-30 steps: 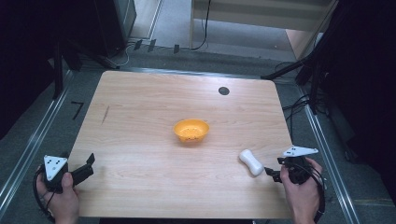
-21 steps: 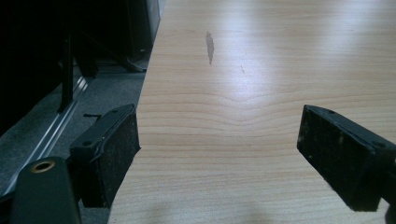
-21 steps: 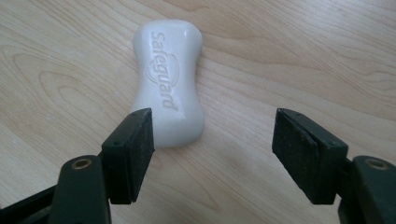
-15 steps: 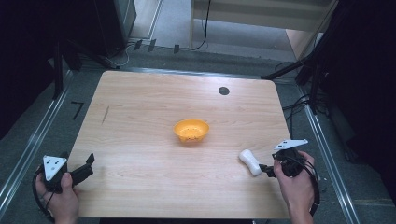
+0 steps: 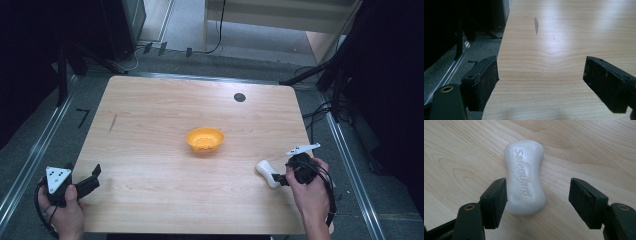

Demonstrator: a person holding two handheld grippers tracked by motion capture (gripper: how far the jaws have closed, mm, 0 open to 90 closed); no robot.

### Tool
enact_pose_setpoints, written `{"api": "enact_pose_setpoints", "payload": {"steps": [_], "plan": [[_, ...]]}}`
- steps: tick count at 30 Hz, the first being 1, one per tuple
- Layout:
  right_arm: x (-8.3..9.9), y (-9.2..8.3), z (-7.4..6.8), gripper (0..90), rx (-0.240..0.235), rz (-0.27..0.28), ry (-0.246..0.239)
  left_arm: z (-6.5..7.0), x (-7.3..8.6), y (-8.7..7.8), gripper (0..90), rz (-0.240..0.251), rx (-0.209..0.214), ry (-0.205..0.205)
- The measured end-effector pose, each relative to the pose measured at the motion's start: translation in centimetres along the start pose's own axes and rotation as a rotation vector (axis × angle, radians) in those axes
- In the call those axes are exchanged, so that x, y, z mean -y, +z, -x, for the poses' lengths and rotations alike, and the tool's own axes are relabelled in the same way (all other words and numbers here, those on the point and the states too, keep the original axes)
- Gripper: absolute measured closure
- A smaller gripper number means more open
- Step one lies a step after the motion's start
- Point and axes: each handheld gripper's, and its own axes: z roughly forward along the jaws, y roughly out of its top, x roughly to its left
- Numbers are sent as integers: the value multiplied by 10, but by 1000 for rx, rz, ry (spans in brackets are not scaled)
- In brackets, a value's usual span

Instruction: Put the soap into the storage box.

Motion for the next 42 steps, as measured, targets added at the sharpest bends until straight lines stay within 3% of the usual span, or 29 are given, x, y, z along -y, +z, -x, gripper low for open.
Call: {"api": "enact_pose_setpoints", "payload": {"steps": [22,30,35,42], "plan": [[-18,24,-10,366,-36,-101,-7,0,0,0,132,-1,1,-1],[-22,33,-11,371,-21,-147,1,-1,0,0,132,-2,2,-3],[-23,37,-11,390,-8,-149,-7,-1,0,0,132,-4,3,-3],[-24,44,-8,440,-32,-168,-5,-1,0,-1,132,0,8,-6]]}}
